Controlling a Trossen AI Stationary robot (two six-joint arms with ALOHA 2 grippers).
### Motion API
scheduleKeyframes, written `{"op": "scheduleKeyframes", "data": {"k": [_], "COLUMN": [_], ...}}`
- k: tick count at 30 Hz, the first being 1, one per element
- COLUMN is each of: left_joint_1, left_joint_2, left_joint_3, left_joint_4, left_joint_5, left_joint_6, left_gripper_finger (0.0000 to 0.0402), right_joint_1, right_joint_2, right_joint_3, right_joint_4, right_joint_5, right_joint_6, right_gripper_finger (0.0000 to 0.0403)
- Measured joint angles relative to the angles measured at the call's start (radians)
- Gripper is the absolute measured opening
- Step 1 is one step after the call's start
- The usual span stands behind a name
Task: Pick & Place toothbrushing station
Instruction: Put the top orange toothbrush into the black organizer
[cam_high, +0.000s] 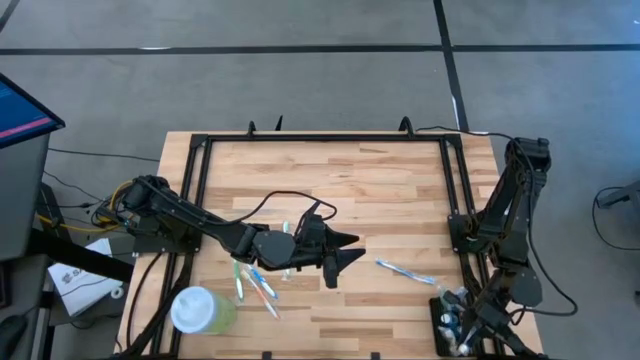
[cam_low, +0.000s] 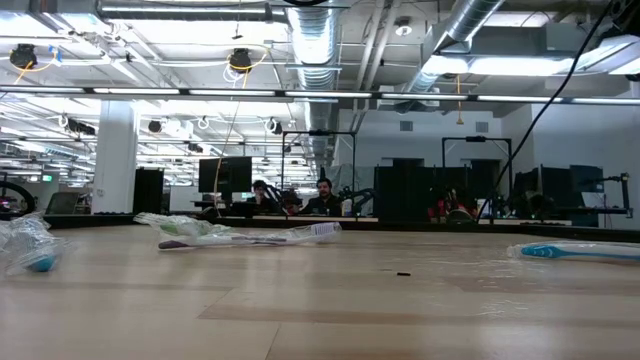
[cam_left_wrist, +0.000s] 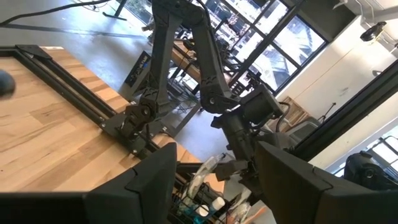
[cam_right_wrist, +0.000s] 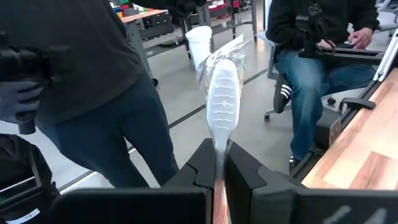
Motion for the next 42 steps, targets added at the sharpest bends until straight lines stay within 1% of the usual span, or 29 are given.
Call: {"op": "scheduleKeyframes", "data": {"k": [5, 9, 23, 31, 42], "left_joint_1": [0.000, 0.000, -0.001, -0.001, -0.001], "left_joint_2": [0.000, 0.000, 0.000, 0.000, 0.000], "left_joint_3": [0.000, 0.000, 0.000, 0.000, 0.000], "left_joint_4": [-0.005, -0.006, -0.007, -0.007, -0.007], "left_joint_5": [0.000, 0.000, 0.000, 0.000, 0.000], "left_joint_6": [0.001, 0.001, 0.000, 0.000, 0.000], "left_gripper_finger": [0.0213, 0.0213, 0.0213, 0.0213, 0.0213], "right_joint_1": [-0.027, -0.045, -0.045, -0.045, -0.045], "right_joint_2": [-0.001, -0.002, -0.003, -0.002, -0.008], "right_joint_3": [0.001, 0.002, 0.003, 0.012, 0.016], "right_joint_4": [-0.013, -0.059, -0.095, -0.052, -0.021], "right_joint_5": [-0.060, -0.097, -0.091, -0.087, -0.086], "right_joint_6": [0.010, 0.053, 0.087, 0.034, 0.037], "right_gripper_finger": [0.0007, 0.0007, 0.0008, 0.0007, 0.0007]}}
